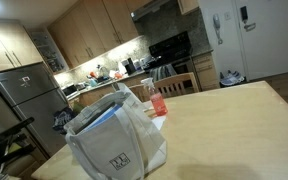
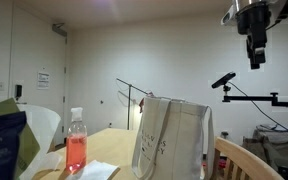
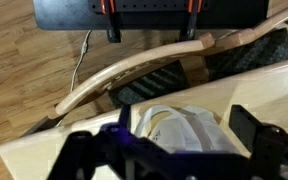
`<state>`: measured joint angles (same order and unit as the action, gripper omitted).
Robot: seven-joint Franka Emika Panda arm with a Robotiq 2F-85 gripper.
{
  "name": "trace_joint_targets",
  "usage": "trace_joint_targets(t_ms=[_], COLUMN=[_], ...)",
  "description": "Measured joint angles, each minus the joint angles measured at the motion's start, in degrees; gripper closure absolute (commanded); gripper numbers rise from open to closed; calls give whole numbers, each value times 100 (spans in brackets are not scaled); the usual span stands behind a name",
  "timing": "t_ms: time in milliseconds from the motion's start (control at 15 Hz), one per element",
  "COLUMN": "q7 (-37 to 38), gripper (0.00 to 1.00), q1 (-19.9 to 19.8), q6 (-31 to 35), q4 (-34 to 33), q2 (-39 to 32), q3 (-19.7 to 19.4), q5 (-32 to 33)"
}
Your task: Move the bag backwards
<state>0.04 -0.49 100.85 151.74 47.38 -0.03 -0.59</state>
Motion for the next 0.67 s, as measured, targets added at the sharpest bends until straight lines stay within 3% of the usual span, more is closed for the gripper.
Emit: trace_joint_targets(t_ms=[267,667], q7=[1,44], gripper=[0,0], q1=[9,19], q6=[532,2061], q4=[-3,19], q2=[-914,-1785], q3=[-37,135], q5=[-37,149])
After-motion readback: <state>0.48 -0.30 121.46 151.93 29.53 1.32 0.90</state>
